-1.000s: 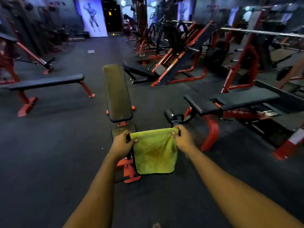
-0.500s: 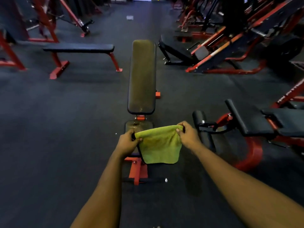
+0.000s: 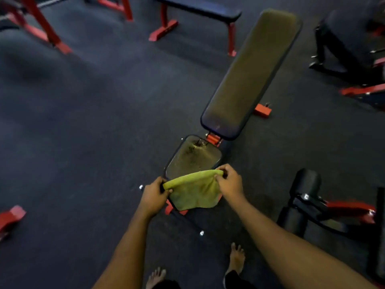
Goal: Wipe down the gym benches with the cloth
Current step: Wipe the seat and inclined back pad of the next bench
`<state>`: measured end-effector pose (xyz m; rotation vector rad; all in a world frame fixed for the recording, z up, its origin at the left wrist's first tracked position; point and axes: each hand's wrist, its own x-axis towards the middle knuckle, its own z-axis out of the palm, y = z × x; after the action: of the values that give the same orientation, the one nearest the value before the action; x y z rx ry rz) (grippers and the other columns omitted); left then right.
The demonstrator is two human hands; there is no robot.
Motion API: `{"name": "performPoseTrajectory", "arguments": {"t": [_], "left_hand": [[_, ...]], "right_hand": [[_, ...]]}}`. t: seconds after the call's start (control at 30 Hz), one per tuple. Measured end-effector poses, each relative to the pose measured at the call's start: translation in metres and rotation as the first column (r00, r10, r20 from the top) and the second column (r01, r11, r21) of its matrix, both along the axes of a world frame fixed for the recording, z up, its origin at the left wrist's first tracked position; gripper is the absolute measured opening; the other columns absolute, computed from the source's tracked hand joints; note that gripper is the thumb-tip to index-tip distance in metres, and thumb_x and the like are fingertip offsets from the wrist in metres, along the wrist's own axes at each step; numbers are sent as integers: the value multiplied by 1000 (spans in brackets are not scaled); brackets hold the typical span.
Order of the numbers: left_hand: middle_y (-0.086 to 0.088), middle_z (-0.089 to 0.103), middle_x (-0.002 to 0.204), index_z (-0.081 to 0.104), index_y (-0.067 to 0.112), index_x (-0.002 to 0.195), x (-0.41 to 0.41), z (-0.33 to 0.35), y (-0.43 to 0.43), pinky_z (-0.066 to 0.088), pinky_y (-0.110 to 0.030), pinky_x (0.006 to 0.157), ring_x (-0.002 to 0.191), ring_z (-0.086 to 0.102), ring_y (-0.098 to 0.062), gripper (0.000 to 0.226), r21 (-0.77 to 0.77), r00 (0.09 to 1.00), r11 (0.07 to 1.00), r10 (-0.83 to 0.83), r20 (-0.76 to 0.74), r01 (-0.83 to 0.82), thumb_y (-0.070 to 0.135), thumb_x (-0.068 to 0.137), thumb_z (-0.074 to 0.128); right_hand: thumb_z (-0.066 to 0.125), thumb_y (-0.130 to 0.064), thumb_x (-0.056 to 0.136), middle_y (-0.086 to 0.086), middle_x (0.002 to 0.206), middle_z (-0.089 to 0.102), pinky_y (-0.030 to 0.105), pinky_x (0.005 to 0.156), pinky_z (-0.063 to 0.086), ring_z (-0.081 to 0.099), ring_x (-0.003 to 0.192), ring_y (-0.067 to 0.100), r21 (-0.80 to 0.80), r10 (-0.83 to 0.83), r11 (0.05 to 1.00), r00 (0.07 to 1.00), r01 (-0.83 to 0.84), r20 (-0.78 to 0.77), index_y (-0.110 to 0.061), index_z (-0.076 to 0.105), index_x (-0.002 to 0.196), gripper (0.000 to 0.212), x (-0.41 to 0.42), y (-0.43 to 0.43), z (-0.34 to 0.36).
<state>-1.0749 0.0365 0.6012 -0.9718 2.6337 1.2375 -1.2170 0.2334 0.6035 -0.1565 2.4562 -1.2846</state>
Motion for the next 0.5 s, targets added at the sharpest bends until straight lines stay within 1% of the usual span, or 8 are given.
{"name": "performPoseTrajectory", "arguments": {"t": [0.07, 0.13, 0.2, 0.27, 0.33, 0.37, 0.43, 0.5], "left_hand": [[-2, 64, 80, 57, 14, 91, 1, -10, 19, 39, -7, 53, 61, 57, 2, 14, 19, 996, 996, 93, 10, -93, 6, 88, 67], [-1, 64, 79, 58, 12, 93, 1, -19, 38, 41, -10, 53, 61, 58, 2, 12, 35, 984, 984, 173, 32, -174, 6, 89, 67], [-4, 66, 82, 59, 12, 94, 2, -31, 45, 46, -23, 60, 71, 61, -10, 11, 32, 974, 974, 223, 34, -224, 10, 88, 68], [-4, 67, 84, 60, 13, 95, 0, -40, 48, 48, -32, 66, 76, 62, -16, 11, 46, 973, 972, 227, 41, -229, 12, 88, 69], [-2, 67, 84, 61, 14, 96, -5, -55, 46, 47, -32, 66, 77, 61, -14, 10, 68, 973, 971, 228, 40, -230, 15, 89, 68], [-1, 66, 84, 60, 15, 96, -8, -61, 44, 46, -30, 63, 76, 61, -12, 10, 79, 974, 971, 226, 32, -228, 15, 90, 67], [1, 64, 83, 60, 15, 97, -15, -76, 36, 42, -26, 61, 74, 58, -9, 9, 102, 975, 970, 218, 31, -220, 16, 91, 66], [-1, 65, 82, 60, 14, 97, -23, -91, 28, 42, -26, 62, 75, 59, -12, 8, 140, 976, 966, 212, 47, -217, 15, 91, 65]], "right_hand": [[66, -5, 87, -10, 83, 64, 20, 69, 46, 59, 78, 1, -4, 88, 996, 996, -88, 25, -18, 63, 90, 13, -10, 4, -10], [65, -5, 88, -8, 84, 65, 17, 67, 47, 61, 80, 4, 2, 144, 990, 988, -144, 53, -18, 63, 90, 13, -25, 4, -22], [65, -7, 89, -6, 88, 64, 24, 72, 53, 62, 83, 8, 11, 186, 982, 981, -187, 53, -21, 62, 91, 15, -32, 0, -30], [65, -13, 89, -4, 98, 58, 34, 77, 55, 60, 85, 11, 79, 190, 978, 981, -193, 39, -28, 60, 93, 17, -36, -3, -39], [64, -17, 89, -4, 100, 49, 39, 77, 55, 57, 81, 13, 179, 171, 969, 985, -169, 3, -32, 59, 94, 17, -38, -9, -51], [64, -17, 89, -4, 97, 50, 40, 76, 55, 56, 79, 13, 196, 159, 969, 987, -151, -24, -31, 59, 94, 16, -38, -12, -56], [63, -16, 88, -5, 93, 58, 42, 75, 56, 59, 81, 14, 194, 144, 973, 986, -126, -81, -27, 59, 93, 13, -37, -19, -66], [63, -16, 88, -6, 93, 63, 39, 74, 55, 61, 85, 15, 210, 149, 971, 976, -114, -156, -25, 59, 95, 12, -37, -28, -79]]}}
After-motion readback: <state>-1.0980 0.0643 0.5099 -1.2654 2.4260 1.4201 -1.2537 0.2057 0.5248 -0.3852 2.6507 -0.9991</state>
